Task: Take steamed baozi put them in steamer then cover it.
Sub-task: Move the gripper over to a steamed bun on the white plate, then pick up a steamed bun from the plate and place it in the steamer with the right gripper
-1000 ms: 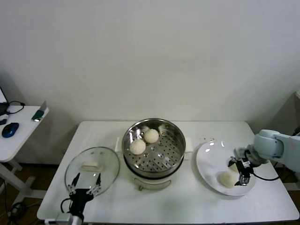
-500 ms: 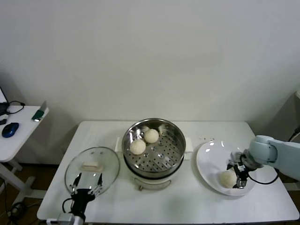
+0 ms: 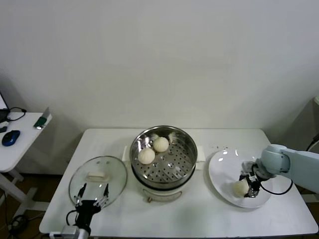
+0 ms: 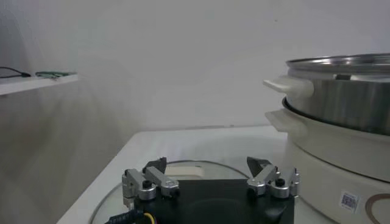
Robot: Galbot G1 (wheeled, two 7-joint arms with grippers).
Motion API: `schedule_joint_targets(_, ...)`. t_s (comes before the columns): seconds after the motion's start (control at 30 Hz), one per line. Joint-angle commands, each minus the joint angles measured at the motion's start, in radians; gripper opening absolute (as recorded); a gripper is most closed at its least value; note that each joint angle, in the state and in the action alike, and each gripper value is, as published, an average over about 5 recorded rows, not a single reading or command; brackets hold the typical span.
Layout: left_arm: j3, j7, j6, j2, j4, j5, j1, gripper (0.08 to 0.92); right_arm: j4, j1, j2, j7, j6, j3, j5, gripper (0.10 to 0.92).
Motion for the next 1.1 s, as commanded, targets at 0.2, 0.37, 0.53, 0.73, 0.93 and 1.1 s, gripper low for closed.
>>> schedule_joint_targets(0.2, -0.001, 0.000, 0.001, -0.001, -0.001, 0.000, 0.000, 0.823, 0.043, 0.225, 0.017, -0.061, 0.086, -0.113, -0.025, 0.690)
schedule_joint_targets(0.37, -0.005, 0.000, 0.002, 0.000, -0.002, 0.001, 0.001, 0.823, 0.085, 0.557, 0.087, -0.111, 0.227, -0.320, 0.024, 0.682)
schedule_joint_targets(0.53, -0.004, 0.000, 0.003, 0.000, -0.004, 0.006, 0.002, 0.823, 0.084, 0.795, 0.199, -0.164, 0.395, -0.381, 0.129, 0.686)
schedule_joint_targets(0.73, -0.003, 0.001, 0.005, 0.000, -0.007, 0.010, 0.003, 0.823, 0.087, 0.922, 0.343, -0.224, 0.622, -0.347, 0.168, 0.682)
schedule_joint_targets(0.93, -0.002, 0.001, 0.004, 0.001, -0.005, 0.011, 0.000, 0.823, 0.207, 0.922, 0.446, -0.211, 0.707, -0.265, 0.085, 0.679)
schedule_joint_targets(1.1, 0.000, 0.001, 0.003, -0.003, -0.007, 0.010, -0.001, 0.823, 0.283, 0.829, 0.537, -0.179, 0.713, -0.181, -0.028, 0.679)
